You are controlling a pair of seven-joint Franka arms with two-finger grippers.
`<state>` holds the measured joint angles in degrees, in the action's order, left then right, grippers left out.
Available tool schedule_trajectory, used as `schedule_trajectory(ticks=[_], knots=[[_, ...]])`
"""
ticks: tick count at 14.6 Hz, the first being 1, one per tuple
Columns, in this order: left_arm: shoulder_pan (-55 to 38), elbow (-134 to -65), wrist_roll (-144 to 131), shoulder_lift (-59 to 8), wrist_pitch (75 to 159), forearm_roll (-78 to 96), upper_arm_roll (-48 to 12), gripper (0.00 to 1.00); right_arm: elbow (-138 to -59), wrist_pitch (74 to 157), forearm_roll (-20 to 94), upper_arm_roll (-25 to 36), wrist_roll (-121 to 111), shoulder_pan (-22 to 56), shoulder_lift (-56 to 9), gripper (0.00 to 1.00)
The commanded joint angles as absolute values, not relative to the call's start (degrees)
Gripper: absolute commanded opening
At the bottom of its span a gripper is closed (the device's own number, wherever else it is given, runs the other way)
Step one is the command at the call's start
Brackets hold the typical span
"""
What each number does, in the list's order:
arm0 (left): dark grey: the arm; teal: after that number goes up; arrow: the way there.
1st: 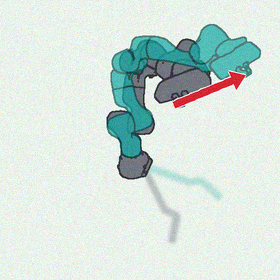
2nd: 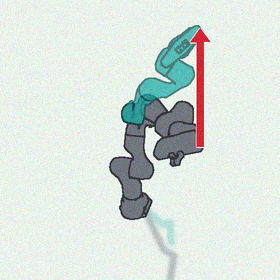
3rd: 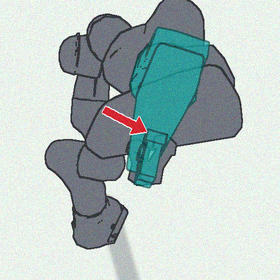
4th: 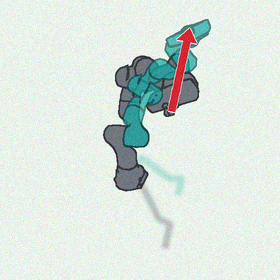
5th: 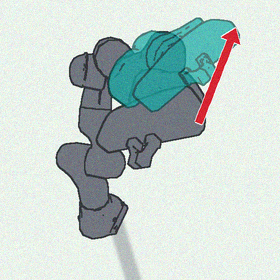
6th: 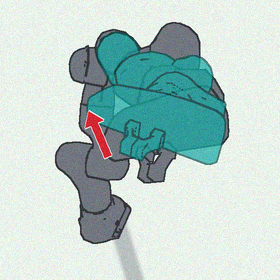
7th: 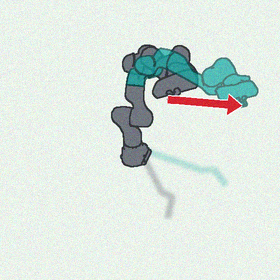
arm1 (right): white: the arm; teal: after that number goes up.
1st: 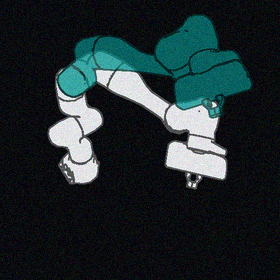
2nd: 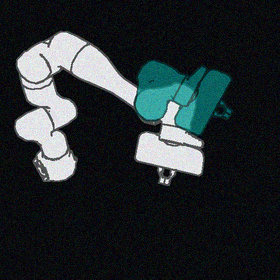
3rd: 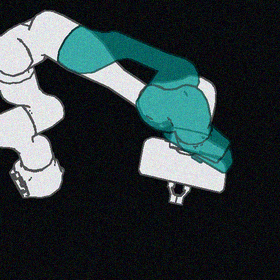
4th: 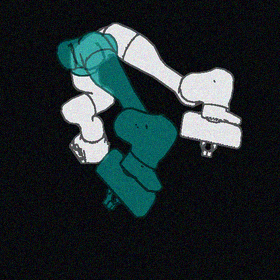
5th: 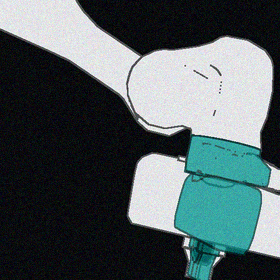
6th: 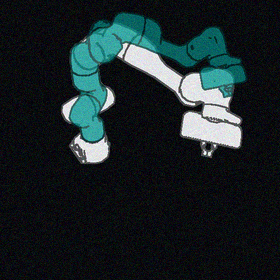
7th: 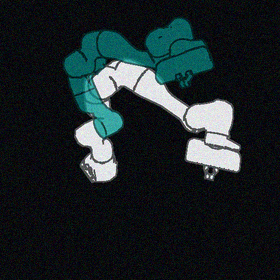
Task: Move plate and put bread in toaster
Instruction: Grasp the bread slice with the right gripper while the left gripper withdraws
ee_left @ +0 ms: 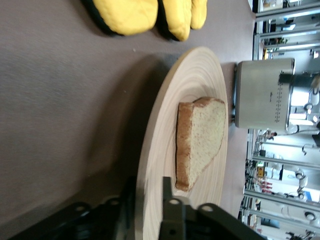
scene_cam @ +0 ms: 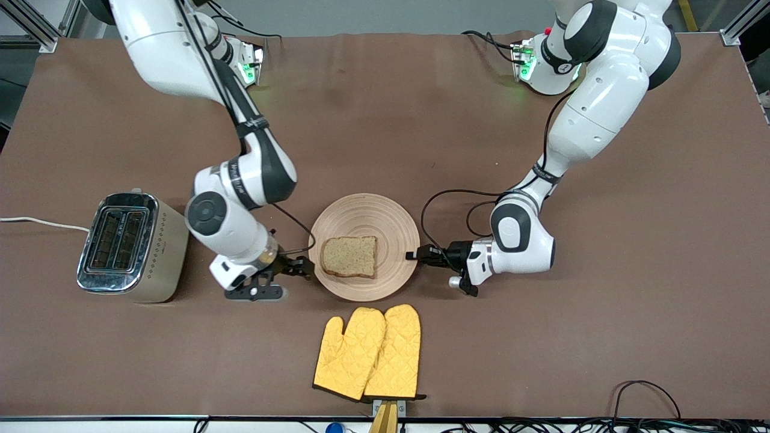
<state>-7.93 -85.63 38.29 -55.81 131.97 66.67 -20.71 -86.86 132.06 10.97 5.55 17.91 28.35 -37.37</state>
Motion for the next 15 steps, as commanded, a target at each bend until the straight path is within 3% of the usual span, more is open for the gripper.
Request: schedule_trajectory(ticks=[1,4,10,15], knots=[[-5.28,-85.87,30.45,-52.92,131.05,65.58,-20.05,1.00,-86.57,134.02,11.78,5.98,19.33,30.23,-39.11,1.00],[0.85,-86.04,22.00,-48.36,130.00,56.37,-19.77,1.00,-86.66,134.30,11.78,6.06,23.19,32.07,-40.60,0.97],[8.86,-85.43,0.55,-33.95,117.36,30.38,-19.51,1.00,-87.71,133.77,11.16,6.06,24.08,33.92,-42.01,0.64],[12.48,-85.08,-3.58,-21.65,105.13,9.96,-19.42,1.00,-87.98,133.59,11.16,6.06,23.91,34.01,-42.28,0.60]])
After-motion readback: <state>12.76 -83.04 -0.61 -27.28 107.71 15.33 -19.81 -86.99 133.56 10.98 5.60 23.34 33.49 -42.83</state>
